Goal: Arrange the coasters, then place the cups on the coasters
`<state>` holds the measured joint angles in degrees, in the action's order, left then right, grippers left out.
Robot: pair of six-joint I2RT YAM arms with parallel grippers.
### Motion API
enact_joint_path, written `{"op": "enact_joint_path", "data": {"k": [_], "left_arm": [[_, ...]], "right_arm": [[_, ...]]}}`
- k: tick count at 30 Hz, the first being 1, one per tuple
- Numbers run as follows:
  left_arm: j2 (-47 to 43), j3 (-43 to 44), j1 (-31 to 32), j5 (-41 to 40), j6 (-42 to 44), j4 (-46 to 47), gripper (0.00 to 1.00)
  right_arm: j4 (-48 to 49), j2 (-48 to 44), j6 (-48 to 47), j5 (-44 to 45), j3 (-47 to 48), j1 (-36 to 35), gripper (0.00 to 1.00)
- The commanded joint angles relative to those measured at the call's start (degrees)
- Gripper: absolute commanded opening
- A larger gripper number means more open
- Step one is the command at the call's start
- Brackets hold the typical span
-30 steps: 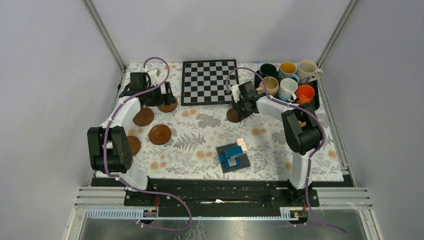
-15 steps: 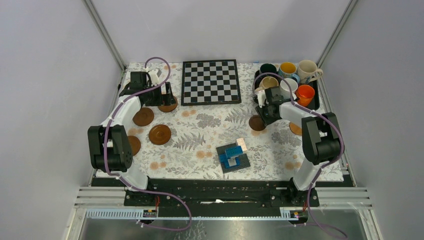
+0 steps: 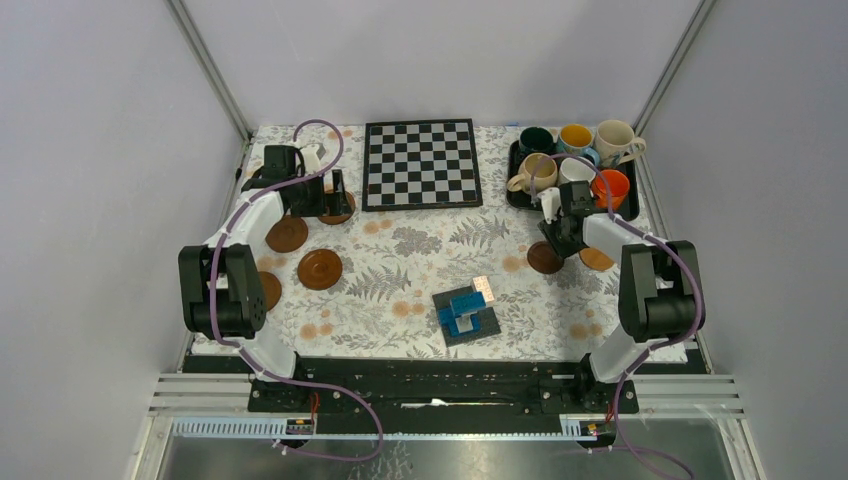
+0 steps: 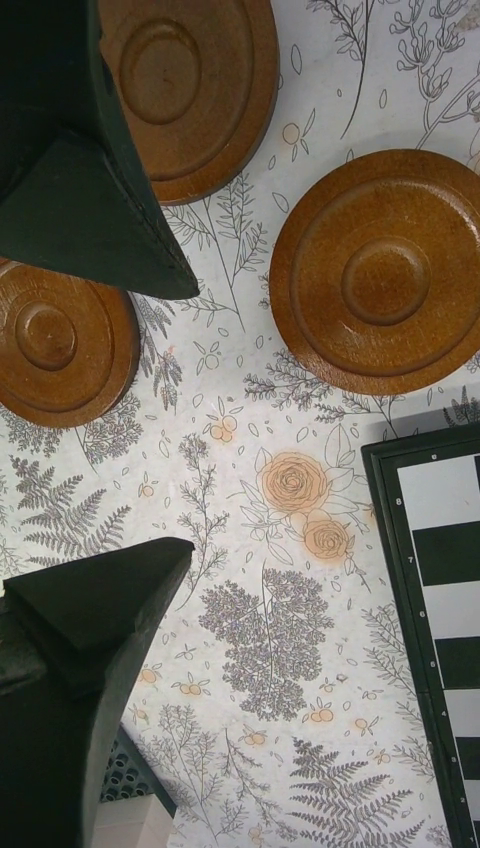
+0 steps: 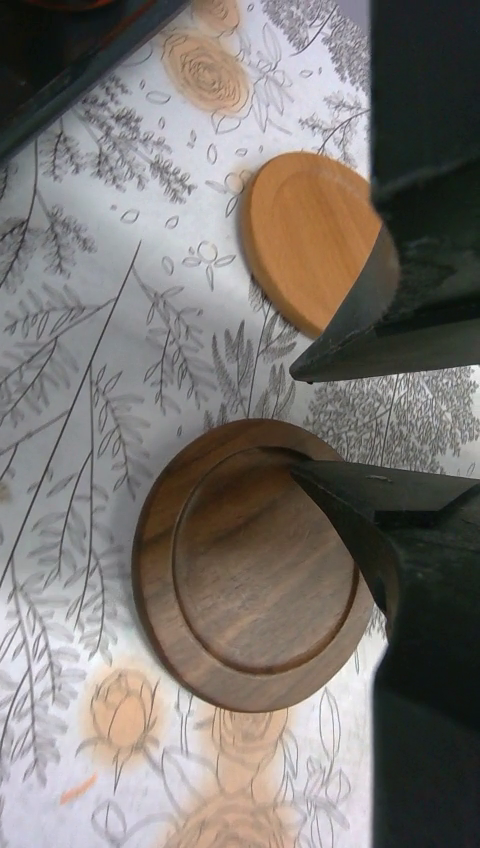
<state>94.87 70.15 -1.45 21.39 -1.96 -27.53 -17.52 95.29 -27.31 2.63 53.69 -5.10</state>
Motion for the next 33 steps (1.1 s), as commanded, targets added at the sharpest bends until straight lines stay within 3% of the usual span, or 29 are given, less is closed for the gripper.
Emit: {"op": "enact_joint_path", "data": {"k": [1,10,22,33], "left_arm": [[-0.19,1.79,-0.33,-2.26,0.82,0.55,0.99],[0.84,1.68,-2.06,-4.36,1.50,-0.90,0.99],[-5.05,-6.71,-6.89,-6.02,22.13,-9.58,0.97],[-3.19,-12.86,-8.98,-9.07,25.25,-8.48,0.81]], "right_arm": [[-4.36,0.04,-3.58,3.25,-1.89,2.50,0.42],[-4.23,0.91,-3.54,3.63,0.73,2.99,0.42],[-8.51,-1.47,-2.31,-2.38,9.40,2.86,0.50],[-11.22,-0.78,-0.14,-9.79,16.10,1.42,0.52]]}}
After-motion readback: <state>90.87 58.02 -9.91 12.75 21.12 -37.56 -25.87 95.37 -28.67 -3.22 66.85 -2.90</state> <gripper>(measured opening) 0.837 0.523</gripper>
